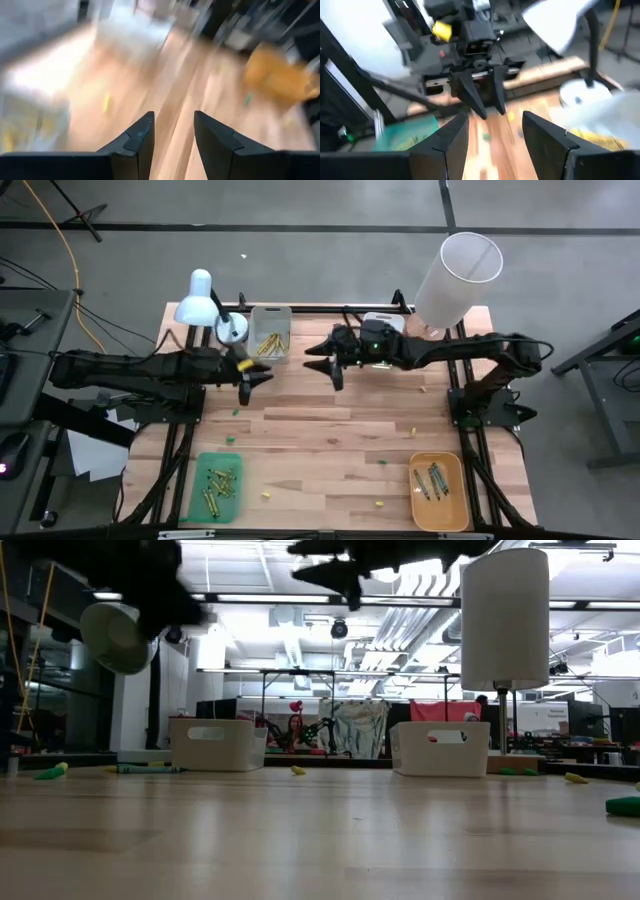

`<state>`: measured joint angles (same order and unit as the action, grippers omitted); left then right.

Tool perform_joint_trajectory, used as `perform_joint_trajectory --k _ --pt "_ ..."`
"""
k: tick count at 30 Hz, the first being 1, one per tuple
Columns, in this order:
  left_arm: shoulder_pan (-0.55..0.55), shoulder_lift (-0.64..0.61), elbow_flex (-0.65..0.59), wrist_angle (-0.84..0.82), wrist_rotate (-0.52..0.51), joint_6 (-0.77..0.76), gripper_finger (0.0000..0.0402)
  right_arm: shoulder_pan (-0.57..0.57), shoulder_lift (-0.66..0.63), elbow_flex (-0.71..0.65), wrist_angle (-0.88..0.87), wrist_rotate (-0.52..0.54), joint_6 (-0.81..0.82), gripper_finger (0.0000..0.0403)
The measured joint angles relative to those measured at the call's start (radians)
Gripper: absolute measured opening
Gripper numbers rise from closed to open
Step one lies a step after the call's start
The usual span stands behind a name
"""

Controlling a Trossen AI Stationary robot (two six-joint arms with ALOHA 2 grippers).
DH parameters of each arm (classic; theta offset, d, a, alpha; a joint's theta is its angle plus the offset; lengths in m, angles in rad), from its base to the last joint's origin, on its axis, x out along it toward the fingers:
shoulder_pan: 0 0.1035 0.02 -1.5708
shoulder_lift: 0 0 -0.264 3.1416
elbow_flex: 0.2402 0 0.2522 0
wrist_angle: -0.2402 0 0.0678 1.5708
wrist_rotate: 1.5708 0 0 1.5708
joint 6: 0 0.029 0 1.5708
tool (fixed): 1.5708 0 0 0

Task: Sort crayons
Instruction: Put the blue crayon into the yellow bin

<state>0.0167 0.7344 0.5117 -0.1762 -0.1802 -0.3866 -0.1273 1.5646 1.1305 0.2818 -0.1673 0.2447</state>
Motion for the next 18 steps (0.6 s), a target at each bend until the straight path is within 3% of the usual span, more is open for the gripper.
perform_joint_trajectory --k 6,10,18 --pt "-0.006 0.183 0.011 -0.355 -0.013 -0.257 0.0127 -0.021 -0.067 0.0 -0.197 0.02 0.0 0.0177" --pt "0.016 0.35 0.086 -0.575 -0.019 -0.287 0.0127 -0.021 -0.068 0.0 -0.223 0.048 -0.001 0.0177" --pt "0.069 0.577 0.14 -0.592 -0.043 -0.169 0.0127 -0.021 -0.066 0.0 -0.256 0.066 0.002 0.0177"
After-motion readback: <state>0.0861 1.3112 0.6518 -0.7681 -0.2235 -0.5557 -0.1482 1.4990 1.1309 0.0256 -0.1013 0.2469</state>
